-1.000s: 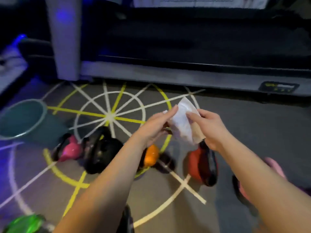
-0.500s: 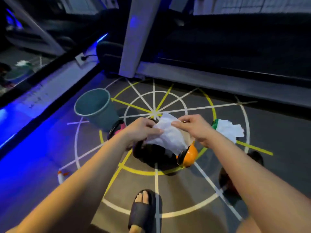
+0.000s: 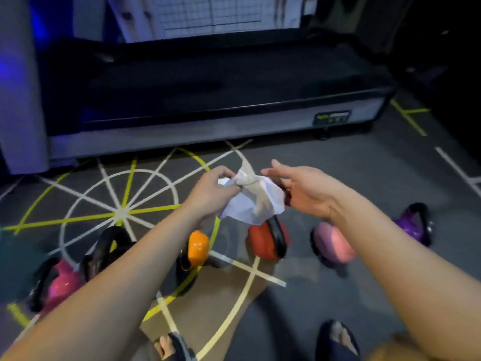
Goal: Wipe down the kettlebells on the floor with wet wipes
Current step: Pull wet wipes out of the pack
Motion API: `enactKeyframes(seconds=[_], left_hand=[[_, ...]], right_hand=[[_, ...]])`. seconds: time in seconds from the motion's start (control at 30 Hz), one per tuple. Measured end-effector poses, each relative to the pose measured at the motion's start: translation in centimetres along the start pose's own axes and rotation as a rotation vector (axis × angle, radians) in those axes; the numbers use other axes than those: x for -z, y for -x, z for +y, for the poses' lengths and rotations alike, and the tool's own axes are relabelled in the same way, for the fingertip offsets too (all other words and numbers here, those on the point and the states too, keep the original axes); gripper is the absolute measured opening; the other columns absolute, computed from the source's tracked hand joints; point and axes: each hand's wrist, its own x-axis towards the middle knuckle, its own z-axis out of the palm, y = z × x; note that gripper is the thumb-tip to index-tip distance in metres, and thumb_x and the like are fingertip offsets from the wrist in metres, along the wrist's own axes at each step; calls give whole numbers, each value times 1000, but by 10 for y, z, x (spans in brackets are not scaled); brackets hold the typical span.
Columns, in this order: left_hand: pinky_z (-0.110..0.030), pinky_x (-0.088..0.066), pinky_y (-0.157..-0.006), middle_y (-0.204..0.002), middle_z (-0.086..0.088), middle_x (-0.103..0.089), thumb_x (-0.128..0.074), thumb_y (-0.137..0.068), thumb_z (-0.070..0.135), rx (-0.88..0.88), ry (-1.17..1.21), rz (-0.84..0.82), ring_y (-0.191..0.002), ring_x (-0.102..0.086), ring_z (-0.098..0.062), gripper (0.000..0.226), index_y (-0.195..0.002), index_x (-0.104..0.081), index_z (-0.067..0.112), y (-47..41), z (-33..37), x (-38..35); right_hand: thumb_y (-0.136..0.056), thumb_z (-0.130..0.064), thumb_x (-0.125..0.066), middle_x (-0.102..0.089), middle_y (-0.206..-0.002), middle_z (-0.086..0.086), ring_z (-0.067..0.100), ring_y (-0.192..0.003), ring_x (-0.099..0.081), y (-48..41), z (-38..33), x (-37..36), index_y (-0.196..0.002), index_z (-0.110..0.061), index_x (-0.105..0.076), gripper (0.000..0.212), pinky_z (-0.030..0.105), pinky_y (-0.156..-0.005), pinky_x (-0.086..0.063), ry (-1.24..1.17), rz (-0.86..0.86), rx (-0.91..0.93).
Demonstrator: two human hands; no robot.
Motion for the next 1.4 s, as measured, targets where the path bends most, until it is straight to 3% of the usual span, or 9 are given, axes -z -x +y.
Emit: enactKeyframes(seconds=[0.1, 0.23, 0.4, 0.53, 0.77, 0.9, 1.07, 1.23, 1.4], left_hand=[[-20, -30, -43, -53, 1, -52, -71, -84, 19, -41, 13, -152, -43, -42, -15, 10, -85, -61, 23, 2, 23, -53], [-22, -26, -42, -46, 8, -48, -64, -88, 8, -142, -41, -341, -38, -38, -10, 11, -91, -61, 18, 9, 52, -125], [-25, -38, -49, -52, 8, -60, -59, -88, 15, -279, -194, -381, -48, -52, -10, 22, -98, -72, 30, 25, 61, -166], [-31, -42, -62, -83, -4, -75, -56, -94, 20, -247, -372, -258, -85, -68, -25, 21, -84, -75, 20, 26, 58, -171], [-24, -34, -48, -49, 0, -51, -56, -87, 15, -30, -264, -165, -51, -49, -19, 22, -70, -67, 7, 26, 59, -160], [-24, -40, -56, -54, 1, -57, -59, -87, 8, -26, -142, -338, -55, -49, -17, 30, -59, -66, 14, 41, 65, -160], [-31, -45, -75, -84, -5, -67, -60, -91, 6, -132, 147, -466, -81, -58, -14, 11, -89, -71, 7, 55, 77, -156], [-39, -50, -86, -101, -19, -75, -75, -88, 35, -45, 196, -542, -90, -68, -25, 37, -100, -72, -1, 69, 79, -158], [-23, -50, -70, -90, -12, -75, -68, -98, 22, -214, 108, -431, -77, -63, -10, 21, -102, -74, 2, 84, 97, -161]], right_hand=[[-86, -24, -77, -58, -109, 18, 28, -97, -51, 43, 22, 51, -114, -1, -75, 36, 34, -78, -46, 20, 95, -20], [-48, -31, -101, -54, -106, 8, 30, -93, -45, 106, 48, 109, -108, -2, -77, 71, 42, -79, -36, 97, 275, -111], [-88, -4, -76, -61, -61, 4, 17, -58, -59, 140, 53, 129, -108, 7, -74, 22, 41, -71, -55, 118, 494, -12], [-91, -7, -74, -76, -86, 6, 12, -72, -70, 131, 39, 117, -100, -5, -77, 10, 24, -63, -55, 56, 628, 234], [-96, -19, -70, -77, -92, -6, 6, -90, -72, 121, 21, 111, -93, -24, -74, 8, 20, -75, -52, 324, 761, 654], [-96, -23, -67, -76, -89, -4, 11, -85, -71, 130, 26, 130, -91, -26, -71, 7, 29, -75, -54, 313, 888, 683], [-97, -20, -59, -68, -69, -4, 11, -59, -62, 133, 19, 129, -100, -18, -65, 7, 30, -61, -53, 253, 778, 491], [-81, -43, -59, -70, -83, -8, 16, -78, -66, 128, 20, 129, -93, -33, -66, 17, 47, -83, -57, 287, 724, 414], [-91, -42, -74, -77, -98, 7, 18, -90, -73, 141, 18, 130, -110, -5, -74, 41, 29, -72, -57, 135, 329, 338]])
